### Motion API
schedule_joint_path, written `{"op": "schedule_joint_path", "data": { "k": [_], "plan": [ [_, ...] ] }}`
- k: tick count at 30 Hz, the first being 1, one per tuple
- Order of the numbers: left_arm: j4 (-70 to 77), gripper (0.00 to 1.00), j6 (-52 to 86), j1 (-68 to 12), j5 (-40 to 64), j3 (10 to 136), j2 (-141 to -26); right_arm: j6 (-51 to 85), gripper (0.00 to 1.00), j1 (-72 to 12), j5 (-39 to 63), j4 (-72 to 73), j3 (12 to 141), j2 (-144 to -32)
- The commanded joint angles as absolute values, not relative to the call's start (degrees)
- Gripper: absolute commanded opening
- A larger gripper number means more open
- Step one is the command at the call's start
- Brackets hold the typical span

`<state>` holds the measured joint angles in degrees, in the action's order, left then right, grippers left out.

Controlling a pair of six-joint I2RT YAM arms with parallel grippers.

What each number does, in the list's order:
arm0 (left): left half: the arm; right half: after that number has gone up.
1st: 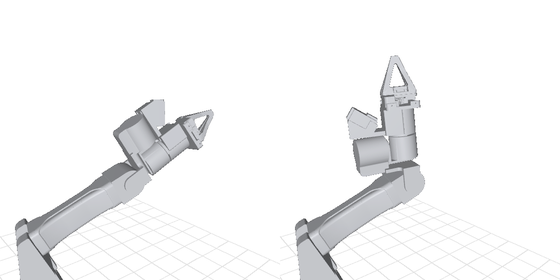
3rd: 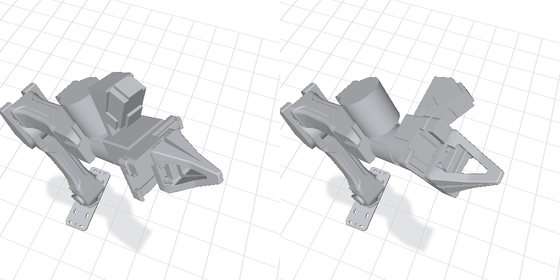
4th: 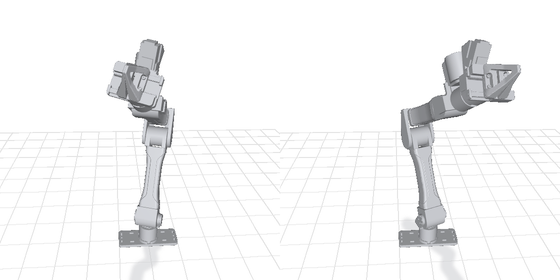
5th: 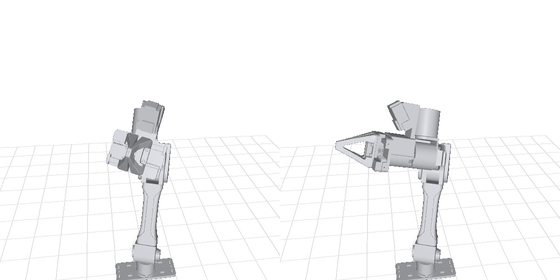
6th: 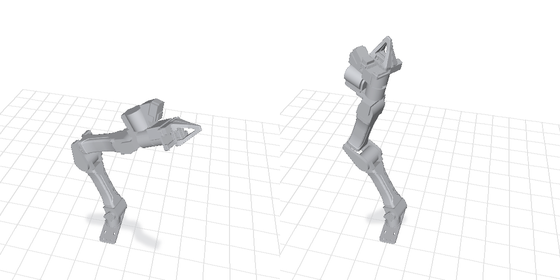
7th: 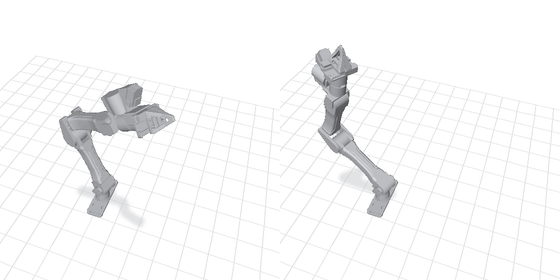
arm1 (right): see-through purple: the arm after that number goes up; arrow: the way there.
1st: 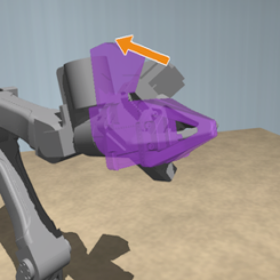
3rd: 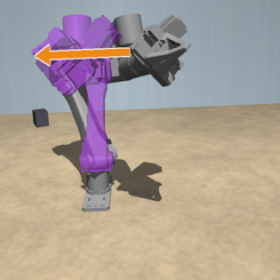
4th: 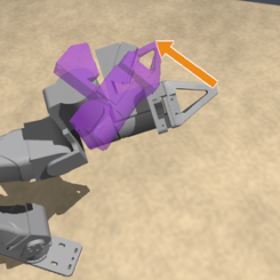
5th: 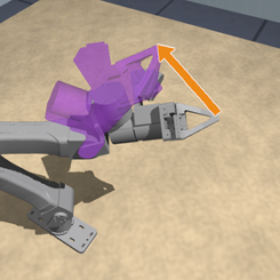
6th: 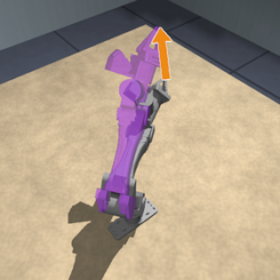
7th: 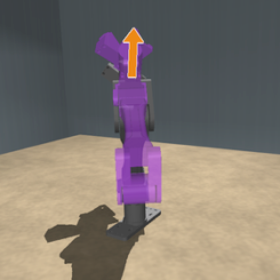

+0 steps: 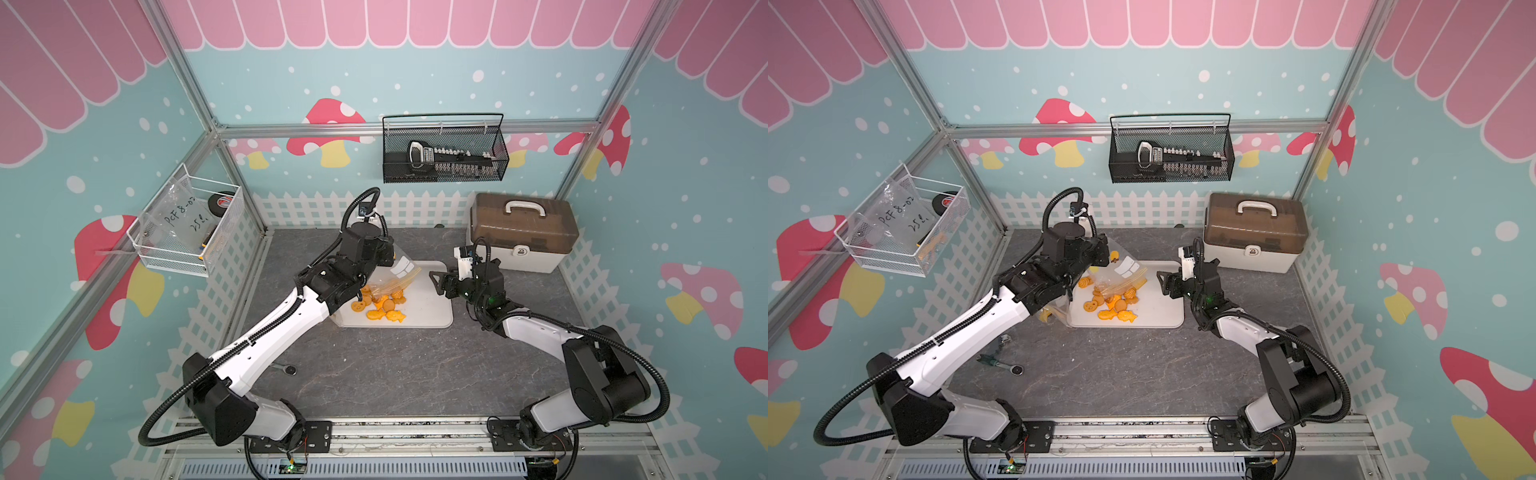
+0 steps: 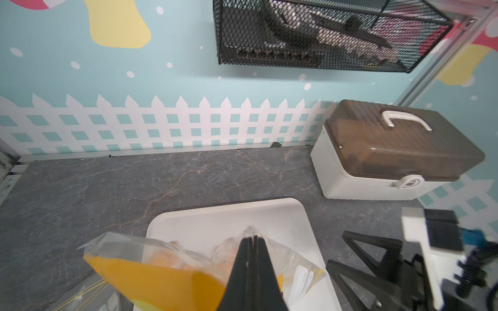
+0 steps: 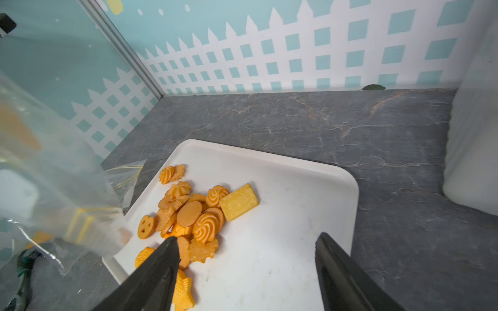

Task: Pour cookies out of the ziploc bag
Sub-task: 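Pour the cookies out of the ziploc bag onto the tray, then place the ziploc bag at the center of the board.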

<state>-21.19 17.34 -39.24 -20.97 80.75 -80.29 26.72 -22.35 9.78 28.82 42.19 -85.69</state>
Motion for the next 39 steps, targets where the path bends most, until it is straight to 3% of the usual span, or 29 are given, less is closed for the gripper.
{"op": "schedule_joint_path", "data": {
  "k": [1,14,29,39],
  "plan": [
    [-20.7,0.0,19.0,-41.7,-20.6,77.2,-77.2,26.0,0.87,-22.1,4.0,30.1,40.2,-83.4],
    [-17.9,0.0,24.3,-48.6,-14.3,69.6,-68.7,24.9,0.91,-19.7,-0.7,28.8,37.3,-80.4],
    [-21.8,0.0,28.0,-58.7,-14.9,62.1,-61.8,25.3,0.91,-17.4,0.6,28.8,36.1,-79.4],
    [-15.4,0.0,36.7,-59.2,-21.3,46.0,-55.4,25.8,0.91,-17.1,1.8,28.9,36.4,-80.0]
  ]
}}
